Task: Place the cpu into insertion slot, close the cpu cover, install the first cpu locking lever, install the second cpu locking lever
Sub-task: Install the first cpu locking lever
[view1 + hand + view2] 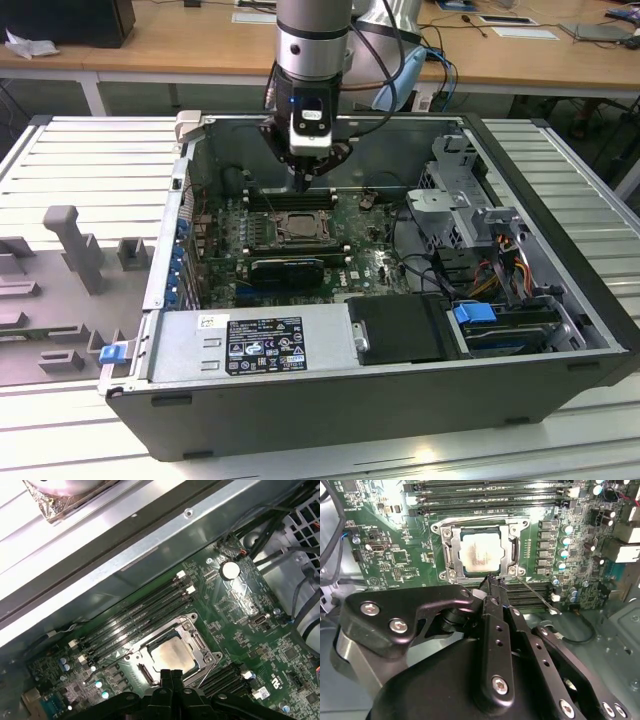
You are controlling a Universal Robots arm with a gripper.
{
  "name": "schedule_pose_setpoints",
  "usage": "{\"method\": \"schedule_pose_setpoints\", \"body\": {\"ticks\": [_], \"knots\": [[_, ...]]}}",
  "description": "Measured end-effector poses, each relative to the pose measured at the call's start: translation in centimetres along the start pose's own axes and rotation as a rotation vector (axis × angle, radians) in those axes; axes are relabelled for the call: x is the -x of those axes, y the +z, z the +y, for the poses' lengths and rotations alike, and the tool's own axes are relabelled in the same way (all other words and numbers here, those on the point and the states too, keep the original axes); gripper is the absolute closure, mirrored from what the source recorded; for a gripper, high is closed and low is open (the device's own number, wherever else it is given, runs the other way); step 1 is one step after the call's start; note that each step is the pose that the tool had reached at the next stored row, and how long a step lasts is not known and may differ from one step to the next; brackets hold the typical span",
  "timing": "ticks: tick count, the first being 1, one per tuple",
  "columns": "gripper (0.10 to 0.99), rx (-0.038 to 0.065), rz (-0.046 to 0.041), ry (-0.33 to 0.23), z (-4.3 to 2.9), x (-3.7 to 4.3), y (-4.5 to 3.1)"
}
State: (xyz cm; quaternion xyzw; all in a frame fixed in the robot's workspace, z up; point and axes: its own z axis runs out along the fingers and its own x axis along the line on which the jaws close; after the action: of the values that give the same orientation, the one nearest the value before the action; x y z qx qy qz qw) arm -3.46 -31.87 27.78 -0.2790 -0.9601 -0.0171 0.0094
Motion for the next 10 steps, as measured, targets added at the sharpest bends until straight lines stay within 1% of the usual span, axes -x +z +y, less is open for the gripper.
{"method": "schedule_pose_setpoints", "body": {"ticks": [3, 8, 10], "knots": [[0.98, -0.001, 0.0006, -0.023, 0.0, 0.0, 0.0], [0.98, -0.003, 0.0026, -0.093, 0.0, 0.0, 0.0], [0.98, -0.005, 0.0048, -0.172, 0.0, 0.0, 0.01]]}}
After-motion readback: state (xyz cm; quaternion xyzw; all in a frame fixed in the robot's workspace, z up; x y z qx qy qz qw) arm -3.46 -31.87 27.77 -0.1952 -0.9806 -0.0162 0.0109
